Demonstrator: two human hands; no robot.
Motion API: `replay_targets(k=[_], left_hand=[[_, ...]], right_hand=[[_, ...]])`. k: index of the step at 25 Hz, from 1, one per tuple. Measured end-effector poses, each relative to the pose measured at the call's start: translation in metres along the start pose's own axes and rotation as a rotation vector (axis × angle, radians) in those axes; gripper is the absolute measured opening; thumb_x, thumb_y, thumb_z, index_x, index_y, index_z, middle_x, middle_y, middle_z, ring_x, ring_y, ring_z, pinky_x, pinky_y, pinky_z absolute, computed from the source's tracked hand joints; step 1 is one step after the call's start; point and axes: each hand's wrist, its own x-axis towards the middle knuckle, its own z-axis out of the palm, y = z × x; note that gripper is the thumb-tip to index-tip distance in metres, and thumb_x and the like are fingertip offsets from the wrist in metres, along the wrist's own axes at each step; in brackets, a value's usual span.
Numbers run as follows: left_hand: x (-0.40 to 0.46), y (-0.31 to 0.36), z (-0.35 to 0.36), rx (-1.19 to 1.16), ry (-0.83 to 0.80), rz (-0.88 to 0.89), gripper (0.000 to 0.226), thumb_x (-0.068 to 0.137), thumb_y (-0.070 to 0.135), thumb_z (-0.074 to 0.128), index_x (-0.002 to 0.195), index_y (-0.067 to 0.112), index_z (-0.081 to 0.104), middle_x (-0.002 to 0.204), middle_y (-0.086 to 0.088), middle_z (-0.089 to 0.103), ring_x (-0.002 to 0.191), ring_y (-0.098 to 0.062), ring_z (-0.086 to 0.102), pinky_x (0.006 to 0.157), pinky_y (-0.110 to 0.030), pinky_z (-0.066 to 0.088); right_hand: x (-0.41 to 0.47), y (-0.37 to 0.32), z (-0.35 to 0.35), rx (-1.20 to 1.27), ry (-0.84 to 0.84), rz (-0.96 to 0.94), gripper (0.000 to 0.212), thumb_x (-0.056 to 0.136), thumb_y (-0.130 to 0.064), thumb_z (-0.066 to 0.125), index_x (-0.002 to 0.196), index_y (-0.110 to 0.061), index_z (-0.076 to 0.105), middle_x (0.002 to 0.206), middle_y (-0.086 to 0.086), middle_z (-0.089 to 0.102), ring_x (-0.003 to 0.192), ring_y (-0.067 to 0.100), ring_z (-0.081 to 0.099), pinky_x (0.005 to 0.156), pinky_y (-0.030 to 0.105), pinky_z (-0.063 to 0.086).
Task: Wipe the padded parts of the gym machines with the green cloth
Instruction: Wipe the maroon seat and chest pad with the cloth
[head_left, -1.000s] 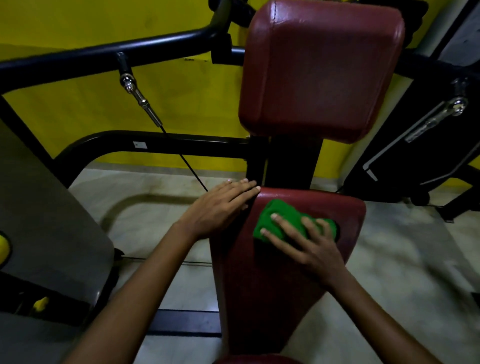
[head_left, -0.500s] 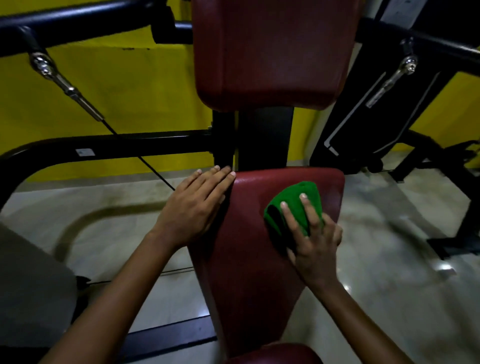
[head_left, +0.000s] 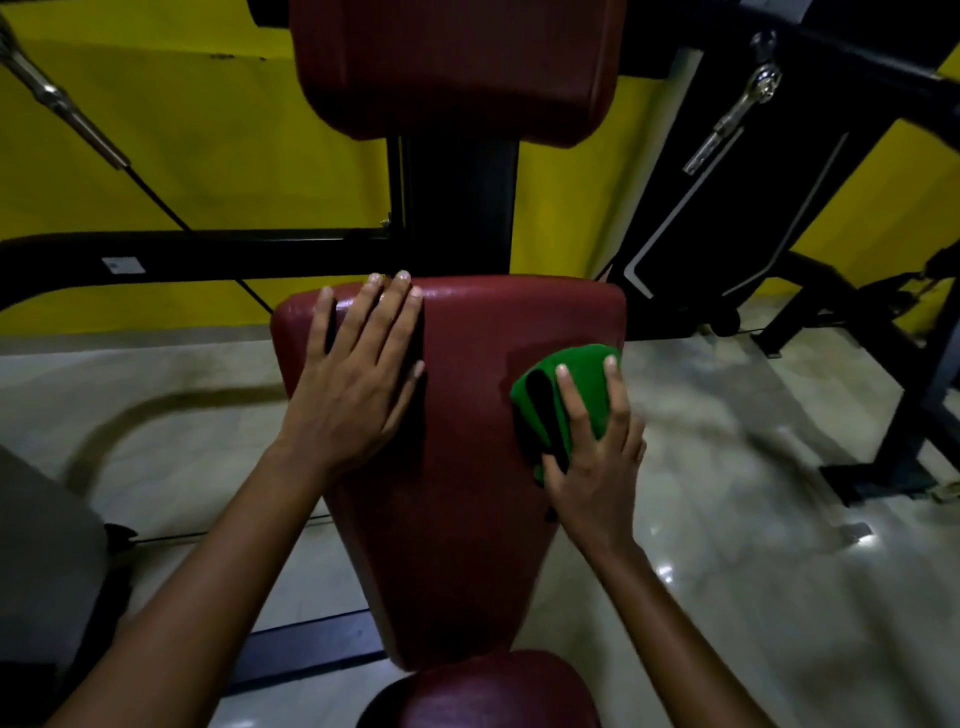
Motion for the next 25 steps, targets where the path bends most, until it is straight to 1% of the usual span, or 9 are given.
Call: replay_targets(k=[1,5,8,12,15,18,20,22,25], left_hand=[[-0.003,0.004,0.001,0.000,0.004,0.008,0.059,0.098,0.033,0.032,0.149,0.004,0.026,0.156,-0.014,0.022,0.145,-0.029,0.018,0.117,-0.054,0.010],[-0.007,0.027,0.013,0.001,0.023,0.091,0.058,0.096,0.028,0.035,0.149,0.003,0.026,0.157,-0.014,0.021,0.145,-0.030,0.016,0.117,-0.052,0.005],[-0.002,0.062,0.027,-0.007,0.057,0.130,0.057,0.097,0.028,0.037,0.148,0.004,0.029,0.156,-0.012,0.023,0.145,-0.029,0.018,0.116,-0.052,0.007],[0.000,0.084,0.039,-0.024,0.096,0.087,0.056,0.098,0.029,0.035,0.148,0.005,0.029,0.156,-0.012,0.023,0.145,-0.028,0.016,0.117,-0.050,0.005],[-0.002,0.084,0.041,0.009,0.104,0.107,0.055,0.099,0.029,0.034,0.148,0.004,0.028,0.156,-0.013,0.022,0.145,-0.030,0.016,0.117,-0.052,0.006],[-0.002,0.089,0.045,0.007,0.119,0.085,0.054,0.100,0.028,0.033,0.149,0.004,0.027,0.157,-0.013,0.021,0.145,-0.030,0.016,0.116,-0.053,0.006],[-0.006,0.096,0.047,-0.006,0.124,0.066,0.054,0.100,0.027,0.034,0.149,0.005,0.027,0.157,-0.012,0.022,0.145,-0.030,0.015,0.117,-0.052,0.006],[-0.011,0.101,0.049,-0.015,0.126,0.077,0.055,0.099,0.028,0.036,0.149,0.005,0.028,0.157,-0.012,0.022,0.145,-0.030,0.015,0.117,-0.052,0.006],[-0.027,0.107,0.056,-0.004,0.101,0.121,0.055,0.100,0.028,0.038,0.149,0.007,0.027,0.157,-0.011,0.021,0.145,-0.030,0.014,0.117,-0.050,0.002]], right_hand=[[0.013,0.007,-0.001,0.047,0.011,0.019,0.091,0.064,-0.009,0.071,0.143,-0.030,0.032,0.153,0.013,0.022,0.118,0.031,0.037,0.093,0.044,0.040],[0.084,0.021,-0.008,0.389,0.098,0.330,0.072,0.074,-0.020,0.052,0.144,-0.027,0.037,0.148,0.011,0.033,0.134,0.026,0.035,0.108,0.035,0.033],[0.039,0.038,0.006,0.524,0.061,0.378,0.069,0.078,-0.017,0.051,0.144,-0.027,0.036,0.146,0.005,0.035,0.134,0.020,0.037,0.105,0.027,0.035],[-0.040,0.051,0.023,0.814,-0.137,0.812,0.053,0.088,-0.006,0.050,0.137,-0.024,0.046,0.128,0.006,0.056,0.115,0.022,0.055,0.100,0.044,0.046],[0.013,0.059,0.019,0.827,-0.061,0.796,0.047,0.082,-0.013,0.051,0.128,-0.023,0.054,0.121,0.006,0.062,0.107,0.018,0.059,0.096,0.041,0.049],[0.041,0.054,0.010,0.798,0.027,0.636,0.065,0.077,-0.022,0.050,0.141,-0.024,0.043,0.132,-0.003,0.051,0.118,0.008,0.050,0.098,0.023,0.043],[0.007,0.051,0.018,0.754,0.007,0.608,0.066,0.079,-0.021,0.049,0.144,-0.019,0.038,0.136,-0.003,0.045,0.124,0.007,0.044,0.102,0.020,0.039],[-0.039,0.053,0.030,0.770,-0.095,0.726,0.063,0.081,-0.022,0.048,0.143,-0.021,0.039,0.134,0.001,0.049,0.123,0.014,0.049,0.100,0.028,0.043],[-0.055,0.066,0.041,0.816,-0.177,0.899,0.042,0.088,-0.007,0.049,0.127,-0.023,0.055,0.109,0.004,0.063,0.102,0.022,0.060,0.083,0.032,0.049]])
